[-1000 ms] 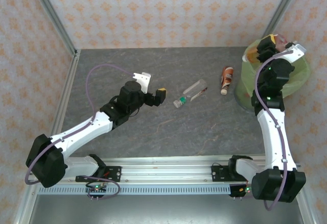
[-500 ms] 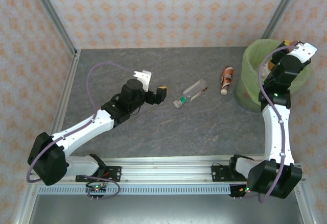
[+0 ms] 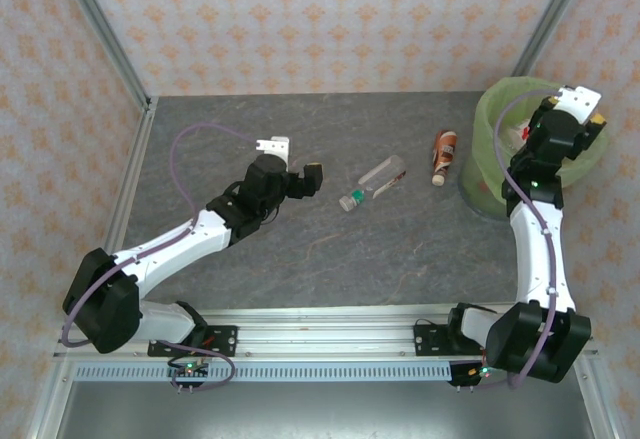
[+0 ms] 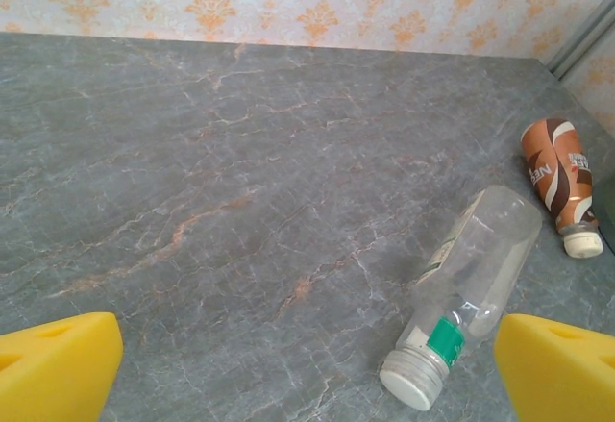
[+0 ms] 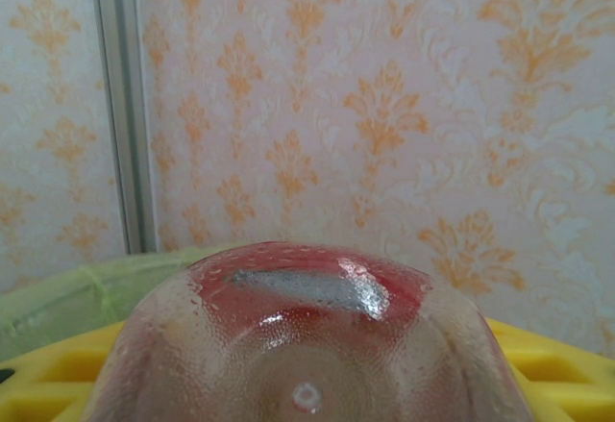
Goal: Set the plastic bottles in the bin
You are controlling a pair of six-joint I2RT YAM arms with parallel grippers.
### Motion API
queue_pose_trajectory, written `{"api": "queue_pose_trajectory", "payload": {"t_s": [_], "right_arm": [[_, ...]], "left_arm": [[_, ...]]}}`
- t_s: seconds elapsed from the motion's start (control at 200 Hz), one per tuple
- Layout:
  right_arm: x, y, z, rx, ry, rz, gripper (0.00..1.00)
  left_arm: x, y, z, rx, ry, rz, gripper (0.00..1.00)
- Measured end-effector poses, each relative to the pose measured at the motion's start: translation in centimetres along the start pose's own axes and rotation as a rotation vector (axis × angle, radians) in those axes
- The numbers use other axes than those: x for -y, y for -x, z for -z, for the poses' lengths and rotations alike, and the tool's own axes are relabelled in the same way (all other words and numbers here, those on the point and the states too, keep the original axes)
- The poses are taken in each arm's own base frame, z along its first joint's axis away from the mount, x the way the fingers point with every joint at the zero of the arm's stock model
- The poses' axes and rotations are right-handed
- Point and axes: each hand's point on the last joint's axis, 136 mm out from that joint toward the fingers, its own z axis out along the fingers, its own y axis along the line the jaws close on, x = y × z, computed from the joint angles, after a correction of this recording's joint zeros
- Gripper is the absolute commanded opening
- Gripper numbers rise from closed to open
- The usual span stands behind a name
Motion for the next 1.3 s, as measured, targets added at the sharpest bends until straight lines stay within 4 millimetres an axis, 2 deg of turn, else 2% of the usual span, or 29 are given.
{"api": "queue_pose_trajectory", "payload": {"t_s": [0.115, 0.26, 0.41, 0.44, 0.776, 0.881, 1.146, 1.301], "right_arm": [[-0.1, -1.7, -0.3, -0.036, -0.012, 0.053, 0.52], [-0.1, -3.3, -1.0, -0.083, -0.043, 0.089, 0.78], [-0.6, -4.9, -1.4, -0.173, -0.029, 0.099, 0.91], [-0.6, -4.8, -1.4, -0.181, -0.027, 0.095, 1.0], [-1.1, -3.7, -0.1, -0.21, 0.027, 0.02, 0.99], [-2.0, -2.2, 1.1, -0.184, 0.076, -0.004, 0.99], [-7.6, 2.7, 5.6, -0.103, 0.4, -0.096, 0.99], [-12.2, 3.6, 8.8, -0.105, 0.611, -0.095, 0.99]], "left_arm": [[-0.3, 0.2, 0.0, 0.006, 0.018, 0.01, 1.0], [-0.4, 0.2, 0.0, 0.008, 0.026, 0.016, 1.0], [-0.5, 0.2, 0.0, 0.007, 0.031, 0.016, 1.0], [-0.5, 0.1, 0.0, 0.006, 0.031, 0.015, 1.0], [-0.8, -0.1, -0.1, -0.002, 0.048, 0.018, 1.0], [-0.9, -0.4, -0.3, -0.008, 0.054, 0.021, 1.0], [-1.1, -0.6, -0.6, -0.015, 0.067, 0.036, 1.0], [-1.1, -0.7, -0.7, -0.018, 0.07, 0.041, 1.0]]}}
